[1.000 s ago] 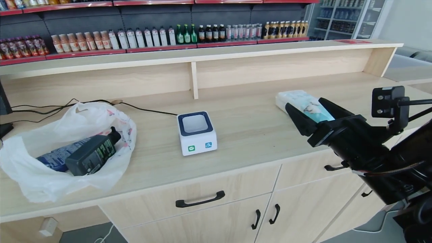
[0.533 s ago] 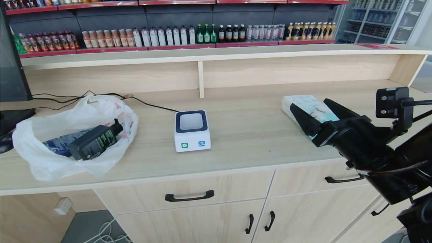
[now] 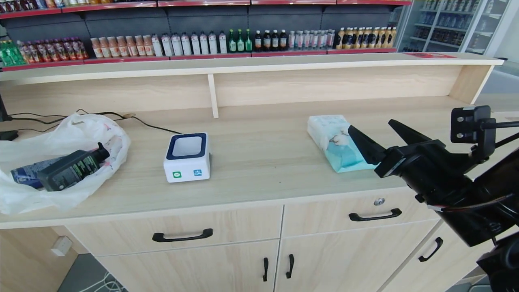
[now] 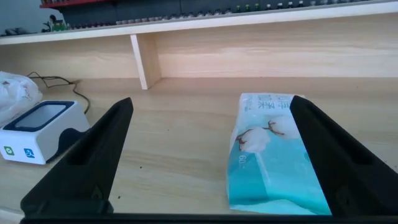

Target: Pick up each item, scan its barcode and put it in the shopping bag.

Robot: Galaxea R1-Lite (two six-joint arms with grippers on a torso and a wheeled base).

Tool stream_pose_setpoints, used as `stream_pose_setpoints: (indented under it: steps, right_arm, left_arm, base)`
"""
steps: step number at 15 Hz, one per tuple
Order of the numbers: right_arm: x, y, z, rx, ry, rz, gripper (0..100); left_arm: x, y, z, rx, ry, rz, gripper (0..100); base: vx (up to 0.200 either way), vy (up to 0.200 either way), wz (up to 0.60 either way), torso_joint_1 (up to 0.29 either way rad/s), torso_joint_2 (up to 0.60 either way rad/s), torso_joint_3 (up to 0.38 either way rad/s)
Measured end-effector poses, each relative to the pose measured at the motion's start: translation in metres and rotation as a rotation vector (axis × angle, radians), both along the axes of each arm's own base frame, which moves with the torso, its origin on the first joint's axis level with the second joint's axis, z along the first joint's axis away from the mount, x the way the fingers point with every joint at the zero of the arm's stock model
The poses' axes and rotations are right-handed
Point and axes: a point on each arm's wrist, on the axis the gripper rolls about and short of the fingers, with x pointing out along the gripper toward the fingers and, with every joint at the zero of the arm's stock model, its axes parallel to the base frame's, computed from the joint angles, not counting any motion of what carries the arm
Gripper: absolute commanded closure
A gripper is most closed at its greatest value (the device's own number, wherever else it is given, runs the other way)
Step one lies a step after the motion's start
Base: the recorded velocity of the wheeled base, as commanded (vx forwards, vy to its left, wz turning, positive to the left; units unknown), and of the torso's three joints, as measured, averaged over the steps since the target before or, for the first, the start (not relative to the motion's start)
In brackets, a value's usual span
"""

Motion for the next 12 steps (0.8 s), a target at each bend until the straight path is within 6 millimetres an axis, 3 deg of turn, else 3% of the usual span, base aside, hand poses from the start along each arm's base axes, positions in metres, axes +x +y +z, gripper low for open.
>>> stream_pose_setpoints:
  steps: [4, 8, 12]
  right_arm:
    - [0.0, 0.001, -0.005, -0.009, 0.02, 0.003, 0]
    - [-0.003, 0.001, -0.009, -0.03, 0.033, 0.032, 0]
    - [-0.012, 0.018, -0.001, -0.062, -0.024, 0.149, 0]
  left_arm:
    - [0.0, 0.0, 0.0, 0.0, 0.0, 0.0, 0]
    - [0.0, 0.0, 0.0, 0.004, 0.0, 0.0, 0]
    - [0.0, 0.0, 0.0, 0.004, -0.001, -0.001, 0]
  base:
    - [0.2, 0.0, 0.0, -0.004, 0.0, 0.005]
    - [0.0, 0.0, 0.0, 0.0, 0.0, 0.0]
    - [0.0, 0.0, 0.0, 0.0, 0.0, 0.0]
